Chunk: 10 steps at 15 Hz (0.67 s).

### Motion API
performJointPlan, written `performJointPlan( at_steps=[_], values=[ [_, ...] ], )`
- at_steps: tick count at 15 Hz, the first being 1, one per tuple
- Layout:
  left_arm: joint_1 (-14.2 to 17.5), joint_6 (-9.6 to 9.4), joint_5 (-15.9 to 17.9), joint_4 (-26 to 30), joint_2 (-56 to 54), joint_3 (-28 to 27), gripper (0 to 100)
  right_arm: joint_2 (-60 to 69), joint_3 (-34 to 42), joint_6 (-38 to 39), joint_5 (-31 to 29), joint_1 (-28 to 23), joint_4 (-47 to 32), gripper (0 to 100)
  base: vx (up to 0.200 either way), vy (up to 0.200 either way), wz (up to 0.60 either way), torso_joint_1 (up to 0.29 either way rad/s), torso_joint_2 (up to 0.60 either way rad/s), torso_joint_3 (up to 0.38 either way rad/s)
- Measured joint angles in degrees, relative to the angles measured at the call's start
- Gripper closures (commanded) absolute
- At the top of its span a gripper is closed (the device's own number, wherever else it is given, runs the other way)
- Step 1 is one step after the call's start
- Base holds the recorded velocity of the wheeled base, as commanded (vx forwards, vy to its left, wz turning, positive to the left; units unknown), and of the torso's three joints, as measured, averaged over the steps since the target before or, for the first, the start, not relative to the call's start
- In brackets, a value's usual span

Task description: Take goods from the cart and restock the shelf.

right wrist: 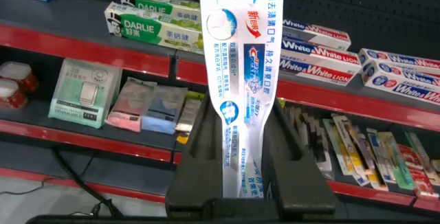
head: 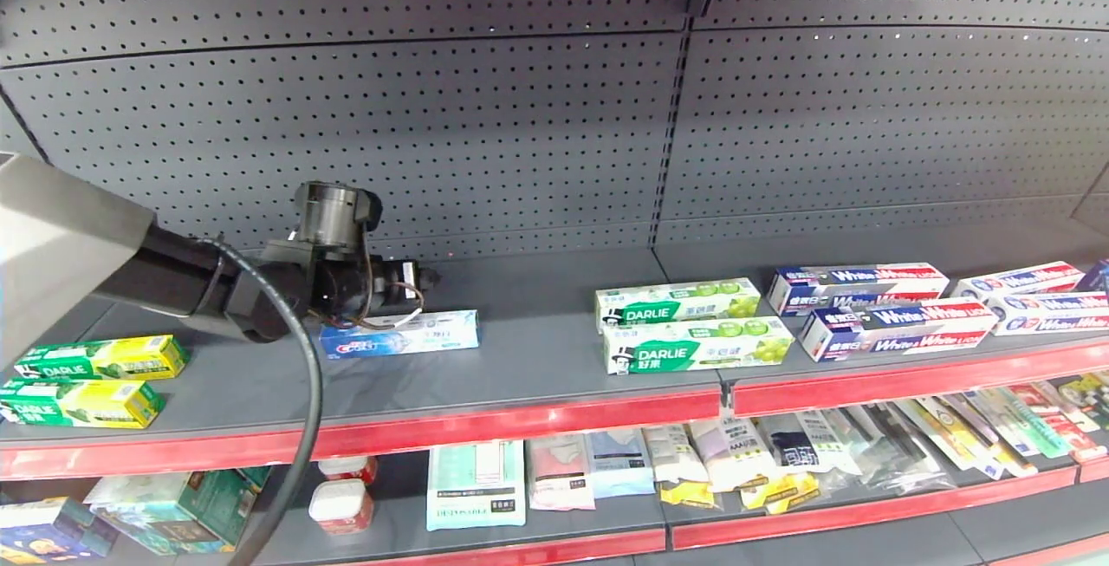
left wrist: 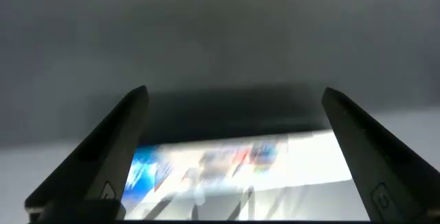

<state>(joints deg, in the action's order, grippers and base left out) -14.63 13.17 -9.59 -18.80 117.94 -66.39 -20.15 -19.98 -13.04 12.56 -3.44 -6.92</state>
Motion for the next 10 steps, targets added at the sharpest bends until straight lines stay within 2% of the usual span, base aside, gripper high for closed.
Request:
performJointPlan(
  at_steps=[2, 5, 10],
  values=[
    [-0.78, 0.43, -1.05, 3.01, 2.04, -3.06, 0, 0.09, 0.30, 0.02, -0.02, 0.00, 0.00, 100, 0.000, 0.000, 0.00, 0.000, 0.00, 0.000],
    [-2.45, 3.22, -1.40, 4.05, 3.33, -4.30, 0, 0.21, 0.52, 0.02, -0.02, 0.00, 0.00, 100, 0.000, 0.000, 0.00, -0.001, 0.02, -0.001],
    [-2.54, 4.46, -2.63, 5.52, 4.13, -4.80, 0, 0.37, 0.96, 0.05, 0.00, 0.00, 0.06, 100, 0.000, 0.000, 0.00, 0.000, 0.00, 0.000]
  ],
)
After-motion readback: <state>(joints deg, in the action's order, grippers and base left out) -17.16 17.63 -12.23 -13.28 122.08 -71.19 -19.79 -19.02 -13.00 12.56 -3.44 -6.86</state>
